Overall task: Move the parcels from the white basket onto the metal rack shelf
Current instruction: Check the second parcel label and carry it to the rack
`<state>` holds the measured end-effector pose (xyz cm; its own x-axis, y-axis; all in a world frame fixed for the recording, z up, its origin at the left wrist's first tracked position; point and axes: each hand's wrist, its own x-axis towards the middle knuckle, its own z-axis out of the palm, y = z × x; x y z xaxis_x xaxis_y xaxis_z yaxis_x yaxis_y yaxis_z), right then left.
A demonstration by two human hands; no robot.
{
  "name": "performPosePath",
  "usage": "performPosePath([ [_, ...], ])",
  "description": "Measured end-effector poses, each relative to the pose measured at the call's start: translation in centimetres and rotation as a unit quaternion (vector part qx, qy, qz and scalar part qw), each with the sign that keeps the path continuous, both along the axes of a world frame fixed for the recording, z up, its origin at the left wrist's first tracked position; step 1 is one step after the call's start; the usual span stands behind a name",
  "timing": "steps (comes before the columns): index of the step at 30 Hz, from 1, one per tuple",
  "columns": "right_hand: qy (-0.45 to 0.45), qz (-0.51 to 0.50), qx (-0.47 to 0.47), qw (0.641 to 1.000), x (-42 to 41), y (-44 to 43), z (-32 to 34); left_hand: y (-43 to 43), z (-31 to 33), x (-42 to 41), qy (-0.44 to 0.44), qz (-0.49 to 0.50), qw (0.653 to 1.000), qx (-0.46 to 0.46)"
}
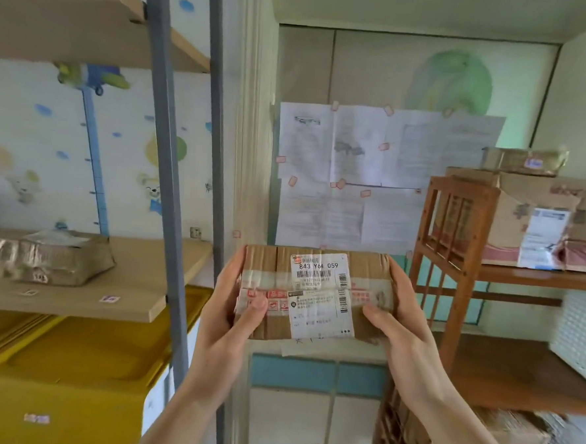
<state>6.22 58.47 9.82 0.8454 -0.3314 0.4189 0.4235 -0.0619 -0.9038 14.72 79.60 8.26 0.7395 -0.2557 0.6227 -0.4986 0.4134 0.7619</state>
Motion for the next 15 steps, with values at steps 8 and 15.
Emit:
performPosePath([
  [8,-0.052,-0.014,-0.075,0.996,0.6,0.7,0.4,0.8,-0.1,1.1,-0.019,0.035,0.999,-0.009],
  [15,-0.082,-0.032,-0.079,0.993,1.5,-0.8,-0.1,-0.5,-0.5,2.1,-0.011,0.016,1.000,-0.013],
])
